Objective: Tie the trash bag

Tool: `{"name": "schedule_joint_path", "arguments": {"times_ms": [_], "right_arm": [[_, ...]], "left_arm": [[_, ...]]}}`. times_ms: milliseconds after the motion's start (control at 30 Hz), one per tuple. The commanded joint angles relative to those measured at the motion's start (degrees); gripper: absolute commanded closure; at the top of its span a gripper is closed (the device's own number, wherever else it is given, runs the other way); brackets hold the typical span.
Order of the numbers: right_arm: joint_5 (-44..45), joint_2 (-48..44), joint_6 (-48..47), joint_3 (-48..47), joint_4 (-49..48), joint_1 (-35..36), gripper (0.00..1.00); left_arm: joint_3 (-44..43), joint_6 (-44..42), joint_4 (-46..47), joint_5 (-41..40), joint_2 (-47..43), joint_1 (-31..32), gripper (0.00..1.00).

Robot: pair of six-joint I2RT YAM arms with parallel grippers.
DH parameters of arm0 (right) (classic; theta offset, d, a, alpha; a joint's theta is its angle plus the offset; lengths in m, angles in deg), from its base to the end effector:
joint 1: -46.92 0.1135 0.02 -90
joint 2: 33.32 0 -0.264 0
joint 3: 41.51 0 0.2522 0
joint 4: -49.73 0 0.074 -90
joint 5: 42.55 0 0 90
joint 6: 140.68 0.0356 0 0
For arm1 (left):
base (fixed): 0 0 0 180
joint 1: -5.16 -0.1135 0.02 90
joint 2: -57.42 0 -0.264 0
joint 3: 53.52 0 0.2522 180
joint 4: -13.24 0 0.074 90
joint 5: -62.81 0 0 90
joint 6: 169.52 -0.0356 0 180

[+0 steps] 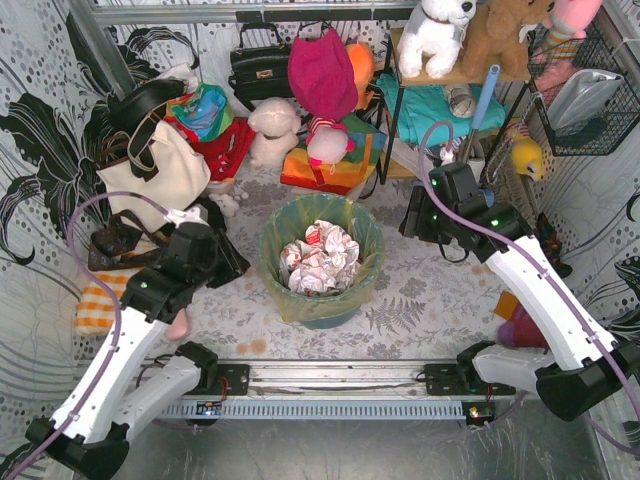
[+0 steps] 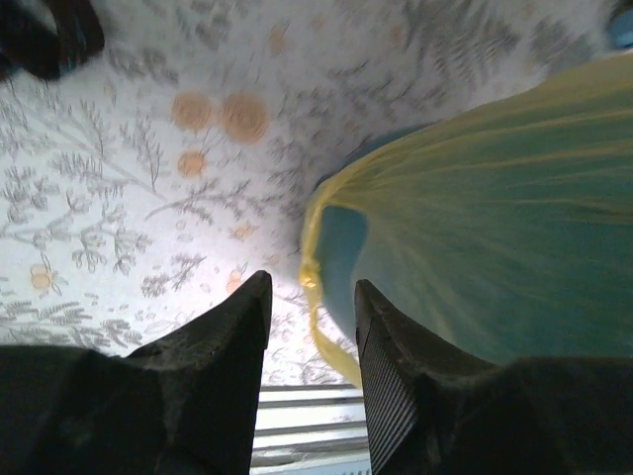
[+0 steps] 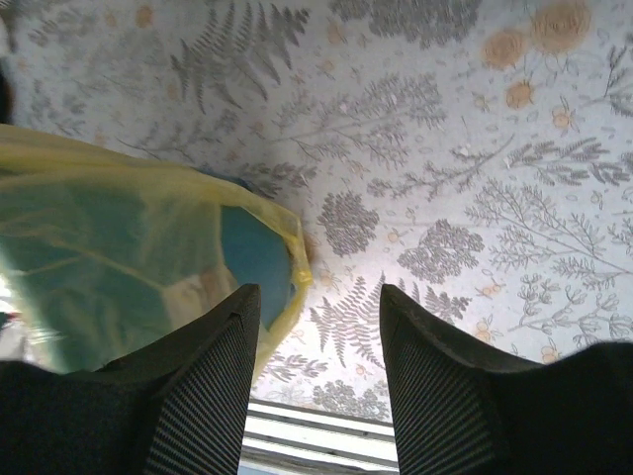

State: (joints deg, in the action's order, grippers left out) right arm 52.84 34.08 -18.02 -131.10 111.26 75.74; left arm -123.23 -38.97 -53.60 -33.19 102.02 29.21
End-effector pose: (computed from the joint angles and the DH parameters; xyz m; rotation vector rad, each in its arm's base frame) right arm 0.2090 0.1112 0.3831 0.1280 2.2927 0.4626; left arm 0.1312 -0.0545 0.3331 -0.3897 2.3054 -0.4561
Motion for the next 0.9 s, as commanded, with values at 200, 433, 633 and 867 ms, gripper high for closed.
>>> {"name": "schedule_joint_path", "arguments": {"times_ms": [200, 433, 633, 867], "right_arm": [[-1.3, -1.5, 0.5, 8.4, -1.3, -0.5, 0.48], [-2.7, -0.5, 0.4, 7.6, -2.4, -0.7, 0.48], [-3.1, 0.4, 0.3, 7.8, -2.6, -0.7, 0.48], [-3.6, 0.5, 0.6, 9.2, -2.9, -0.7, 0.48]], "left_arm": [[21.7, 4.9, 22.5, 14.8, -7.6, 0.2, 0.44], [29.3, 7.8, 31.3, 18.7, -5.3, 0.2, 0.46], [35.3, 9.7, 39.9, 22.1, -2.6, 0.2, 0.47], [38.5, 8.5, 45.1, 23.1, 1.7, 0.3, 0.44]]}}
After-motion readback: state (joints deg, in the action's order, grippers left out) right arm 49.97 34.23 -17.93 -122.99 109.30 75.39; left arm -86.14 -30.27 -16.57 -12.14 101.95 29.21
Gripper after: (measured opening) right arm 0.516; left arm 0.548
